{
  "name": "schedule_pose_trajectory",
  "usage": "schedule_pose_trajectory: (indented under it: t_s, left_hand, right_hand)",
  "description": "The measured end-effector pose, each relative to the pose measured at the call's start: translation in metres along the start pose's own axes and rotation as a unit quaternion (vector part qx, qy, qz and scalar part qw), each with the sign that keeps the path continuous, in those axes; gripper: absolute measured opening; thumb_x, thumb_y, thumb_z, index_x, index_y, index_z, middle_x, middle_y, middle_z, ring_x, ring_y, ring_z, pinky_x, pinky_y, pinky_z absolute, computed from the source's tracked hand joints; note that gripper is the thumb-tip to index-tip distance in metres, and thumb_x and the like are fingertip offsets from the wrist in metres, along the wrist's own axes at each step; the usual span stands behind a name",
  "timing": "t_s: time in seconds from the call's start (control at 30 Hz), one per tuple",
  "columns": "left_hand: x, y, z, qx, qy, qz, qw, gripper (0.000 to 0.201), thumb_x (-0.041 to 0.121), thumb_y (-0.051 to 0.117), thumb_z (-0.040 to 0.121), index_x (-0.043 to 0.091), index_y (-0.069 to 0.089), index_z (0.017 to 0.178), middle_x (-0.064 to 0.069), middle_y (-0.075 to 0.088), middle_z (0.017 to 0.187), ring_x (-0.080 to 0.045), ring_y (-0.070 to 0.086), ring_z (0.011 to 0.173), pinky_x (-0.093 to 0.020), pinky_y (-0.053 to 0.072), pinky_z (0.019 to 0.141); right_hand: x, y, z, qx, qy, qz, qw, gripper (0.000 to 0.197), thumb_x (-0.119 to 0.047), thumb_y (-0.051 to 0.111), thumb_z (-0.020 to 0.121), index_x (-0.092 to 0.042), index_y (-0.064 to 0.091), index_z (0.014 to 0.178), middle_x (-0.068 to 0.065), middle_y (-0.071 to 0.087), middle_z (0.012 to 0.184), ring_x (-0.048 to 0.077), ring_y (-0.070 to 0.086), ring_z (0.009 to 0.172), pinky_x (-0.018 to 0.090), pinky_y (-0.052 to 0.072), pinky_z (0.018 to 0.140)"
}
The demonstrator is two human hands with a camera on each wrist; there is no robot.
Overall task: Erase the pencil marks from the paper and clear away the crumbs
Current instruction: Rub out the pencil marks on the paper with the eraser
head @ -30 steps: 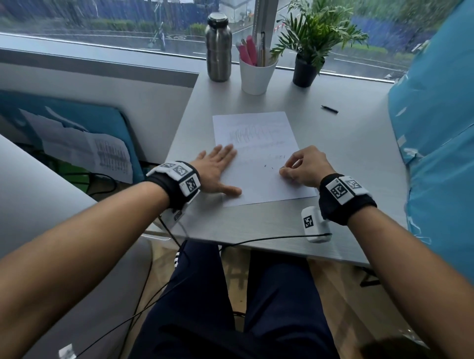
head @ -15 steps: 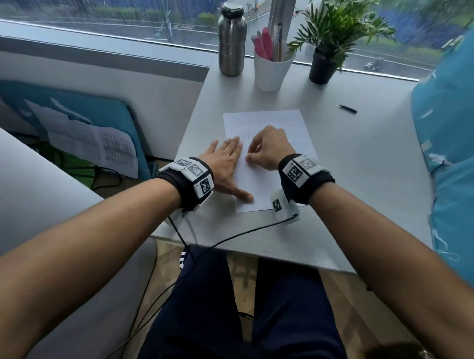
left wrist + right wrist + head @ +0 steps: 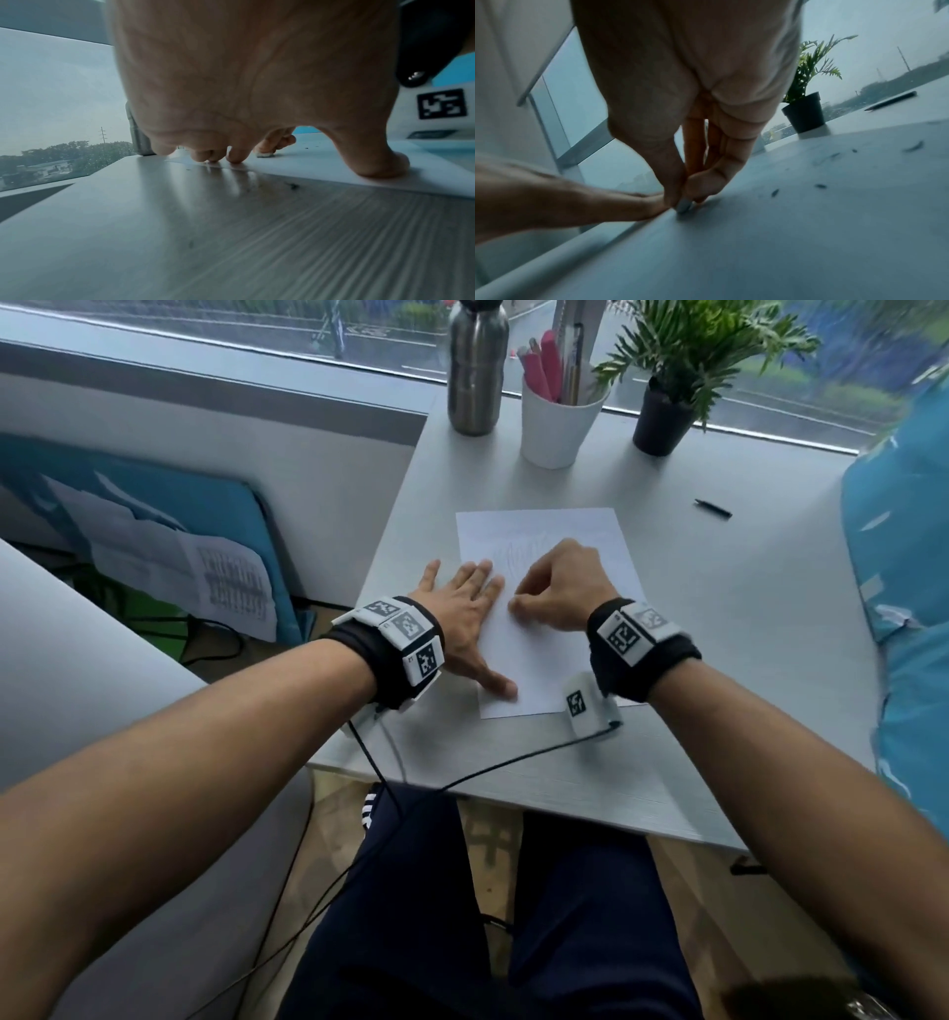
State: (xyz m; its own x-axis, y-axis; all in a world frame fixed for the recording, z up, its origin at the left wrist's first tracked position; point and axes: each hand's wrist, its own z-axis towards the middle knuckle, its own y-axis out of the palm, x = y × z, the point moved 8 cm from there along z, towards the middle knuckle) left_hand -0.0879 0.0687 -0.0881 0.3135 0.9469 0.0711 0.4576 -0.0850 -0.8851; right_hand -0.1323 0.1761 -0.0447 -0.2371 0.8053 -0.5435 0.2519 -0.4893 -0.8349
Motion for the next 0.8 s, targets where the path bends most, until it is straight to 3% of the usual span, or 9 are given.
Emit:
schedule_pose_trajectory:
  t_s: [0.13, 0.27, 0.37, 0.47, 0.6, 0.7, 0.8]
  left_hand:
    - [0.002, 0.000, 0.000, -0.003, 0.010, -0.010, 1.000, 0.149, 0.098, 0.049, 0.052, 0.014, -0.020, 0.153, -0.003, -0.025, 0.160, -0.017, -0.020, 0.148, -0.050, -0.017, 0.117]
    - [0.001, 0.001, -0.001, -0.005, 0.013, -0.026, 1.000, 0.145, 0.096, 0.053, 0.052, 0.020, -0.018, 0.154, -0.003, -0.025, 0.160, -0.019, -0.019, 0.148, -0.053, -0.013, 0.118]
    - [0.003, 0.001, 0.000, -0.014, 0.016, -0.023, 1.000, 0.143, 0.096, 0.054, 0.050, 0.028, -0.018, 0.153, -0.004, -0.026, 0.160, -0.020, -0.019, 0.148, -0.056, -0.012, 0.117]
    - [0.002, 0.001, 0.002, -0.017, 0.008, -0.023, 1.000, 0.142, 0.096, 0.055, 0.050, 0.029, -0.018, 0.153, -0.002, -0.026, 0.160, -0.020, -0.018, 0.149, -0.058, -0.011, 0.116]
    - [0.002, 0.002, 0.002, -0.022, 0.006, -0.029, 0.999, 0.143, 0.096, 0.054, 0.050, 0.031, -0.019, 0.153, -0.001, -0.028, 0.159, -0.019, -0.020, 0.148, -0.057, -0.012, 0.116]
    - [0.002, 0.003, 0.002, -0.021, 0.002, -0.027, 0.999, 0.143, 0.096, 0.054, 0.049, 0.031, -0.019, 0.153, 0.000, -0.028, 0.160, -0.019, -0.020, 0.148, -0.057, -0.010, 0.117]
    - [0.001, 0.002, 0.002, -0.023, 0.001, -0.029, 0.999, 0.144, 0.097, 0.054, 0.047, 0.031, -0.019, 0.153, -0.001, -0.028, 0.160, -0.019, -0.019, 0.148, -0.057, -0.009, 0.118]
  right_hand:
    - [-0.011, 0.010, -0.007, -0.053, -0.038, -0.024, 0.998, 0.011, -0.021, 0.076, 0.073, -0.012, 0.079, 0.079, 0.002, 0.075, 0.075, 0.008, 0.065, 0.065, 0.020, 0.054, 0.068]
    - [0.004, -0.005, 0.001, -0.005, 0.001, -0.004, 1.000, 0.012, -0.021, 0.078, 0.072, -0.013, 0.079, 0.080, 0.002, 0.074, 0.074, 0.012, 0.067, 0.068, 0.024, 0.055, 0.070]
    - [-0.009, 0.010, -0.007, -0.054, -0.039, -0.023, 0.998, 0.007, -0.017, 0.075, 0.072, -0.013, 0.078, 0.077, 0.001, 0.073, 0.070, 0.003, 0.060, 0.055, 0.016, 0.052, 0.058]
    - [0.012, -0.007, 0.003, -0.003, 0.020, 0.006, 1.000, 0.013, -0.023, 0.079, 0.071, -0.013, 0.079, 0.080, 0.002, 0.073, 0.071, 0.001, 0.057, 0.052, 0.007, 0.046, 0.048]
    - [-0.004, 0.008, -0.007, -0.052, -0.021, -0.007, 0.998, 0.010, -0.018, 0.076, 0.072, -0.009, 0.078, 0.077, 0.004, 0.073, 0.070, 0.007, 0.063, 0.058, 0.023, 0.055, 0.062]
    - [0.013, -0.009, 0.002, -0.001, 0.023, 0.013, 1.000, 0.014, -0.022, 0.078, 0.071, -0.012, 0.079, 0.080, 0.003, 0.073, 0.071, 0.007, 0.063, 0.061, 0.017, 0.053, 0.057]
    - [0.000, 0.003, -0.004, -0.037, -0.010, -0.009, 0.999, 0.010, -0.019, 0.075, 0.071, -0.011, 0.078, 0.076, 0.003, 0.073, 0.071, 0.008, 0.063, 0.062, 0.020, 0.052, 0.060]
